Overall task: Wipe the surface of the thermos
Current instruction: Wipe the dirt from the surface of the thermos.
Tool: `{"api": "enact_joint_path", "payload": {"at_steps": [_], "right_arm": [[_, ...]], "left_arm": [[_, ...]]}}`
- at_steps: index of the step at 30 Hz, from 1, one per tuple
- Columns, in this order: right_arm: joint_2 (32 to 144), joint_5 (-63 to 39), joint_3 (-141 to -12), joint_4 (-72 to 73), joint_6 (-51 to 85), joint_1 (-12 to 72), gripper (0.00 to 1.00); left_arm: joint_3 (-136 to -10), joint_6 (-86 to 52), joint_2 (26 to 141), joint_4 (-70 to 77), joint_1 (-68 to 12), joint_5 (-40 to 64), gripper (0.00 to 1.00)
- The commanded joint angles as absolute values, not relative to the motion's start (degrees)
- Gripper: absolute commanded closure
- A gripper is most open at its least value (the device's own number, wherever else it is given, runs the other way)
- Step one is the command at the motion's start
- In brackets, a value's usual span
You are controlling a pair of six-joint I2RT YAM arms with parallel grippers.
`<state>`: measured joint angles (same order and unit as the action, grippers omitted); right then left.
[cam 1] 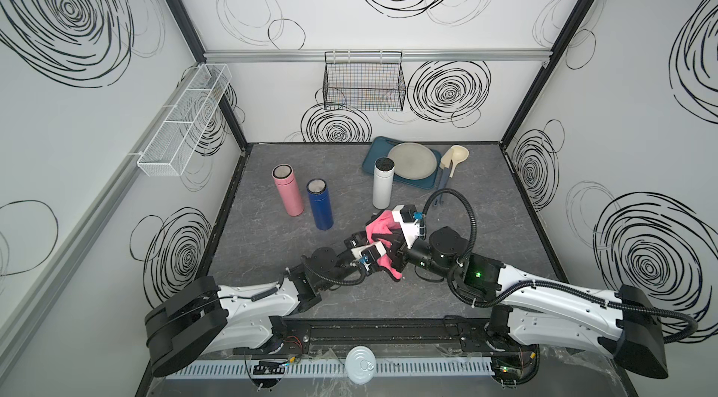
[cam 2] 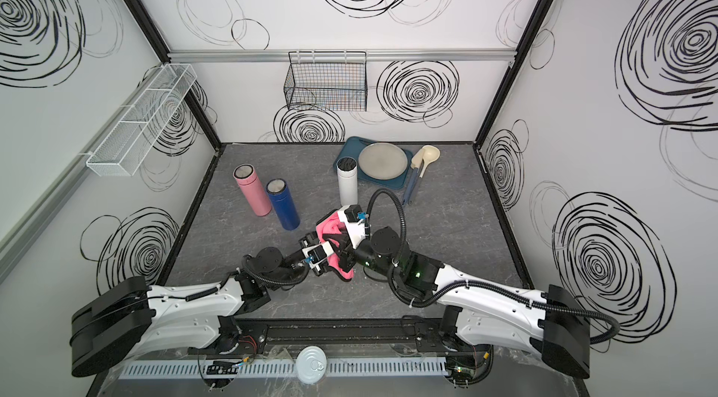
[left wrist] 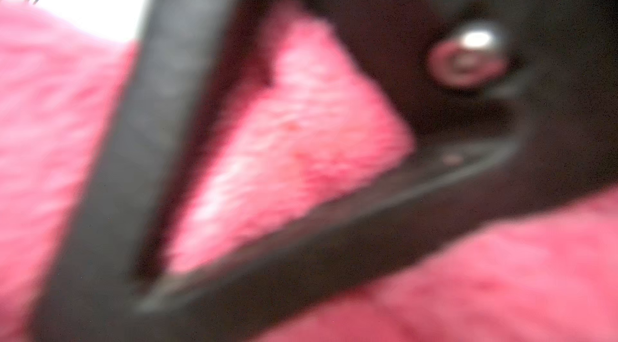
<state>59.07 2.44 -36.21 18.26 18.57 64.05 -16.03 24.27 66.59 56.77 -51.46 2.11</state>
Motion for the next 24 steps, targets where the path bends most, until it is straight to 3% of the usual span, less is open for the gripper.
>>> {"api": "enact_joint_path", "payload": {"at_steps": [1,12,19,24], "right_arm": [[58.0,3.1,-33.0,14.7,17.5,64.2,1.0],[62.4,4.1,-36.2,13.8,18.6,64.0,1.0],[62.4,5.4,-35.4,12.3,19.6,60.8,1.0],[63.0,3.8,-34.6,14.0,16.1,65.6,1.0]], "left_arm": [[-16.9,20.3,62.7,73.3,-50.1,5.5,1.0],[-20.1,32.1,63.9,66.6,-61.0,4.9,1.0],[-19.6,24.2,62.9,69.6,-55.7,4.3,1.0],[-19.1,21.9,62.3,70.3,-53.3,5.2,1.0]]}}
